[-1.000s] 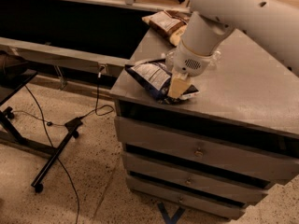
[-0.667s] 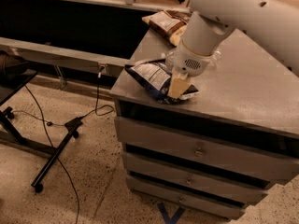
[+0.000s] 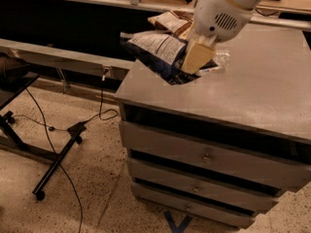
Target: Pick blue chip bag
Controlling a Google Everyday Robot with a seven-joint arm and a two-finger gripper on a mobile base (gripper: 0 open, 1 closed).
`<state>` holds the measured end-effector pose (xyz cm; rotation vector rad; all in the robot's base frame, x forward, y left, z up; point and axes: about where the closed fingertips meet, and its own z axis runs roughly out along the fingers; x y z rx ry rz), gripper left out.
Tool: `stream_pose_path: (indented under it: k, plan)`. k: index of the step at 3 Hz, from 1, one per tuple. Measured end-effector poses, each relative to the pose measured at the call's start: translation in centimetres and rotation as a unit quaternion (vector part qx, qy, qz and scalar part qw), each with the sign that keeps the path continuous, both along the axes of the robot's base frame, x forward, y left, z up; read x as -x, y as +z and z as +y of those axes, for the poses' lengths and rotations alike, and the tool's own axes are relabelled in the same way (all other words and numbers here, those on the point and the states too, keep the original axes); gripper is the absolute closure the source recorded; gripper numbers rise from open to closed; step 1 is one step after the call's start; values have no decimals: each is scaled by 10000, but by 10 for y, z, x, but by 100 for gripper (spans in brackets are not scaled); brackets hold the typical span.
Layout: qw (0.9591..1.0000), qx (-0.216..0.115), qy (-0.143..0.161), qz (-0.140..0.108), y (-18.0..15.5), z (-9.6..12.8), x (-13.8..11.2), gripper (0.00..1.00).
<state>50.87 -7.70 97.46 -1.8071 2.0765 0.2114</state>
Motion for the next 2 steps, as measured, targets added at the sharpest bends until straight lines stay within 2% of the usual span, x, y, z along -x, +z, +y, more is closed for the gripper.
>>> stream_pose_path:
  k: [1,2]
  plan:
    - [9995,29,-81,-308,43,1,13,100]
    - [9995,29,-81,-309,43,1,13,100]
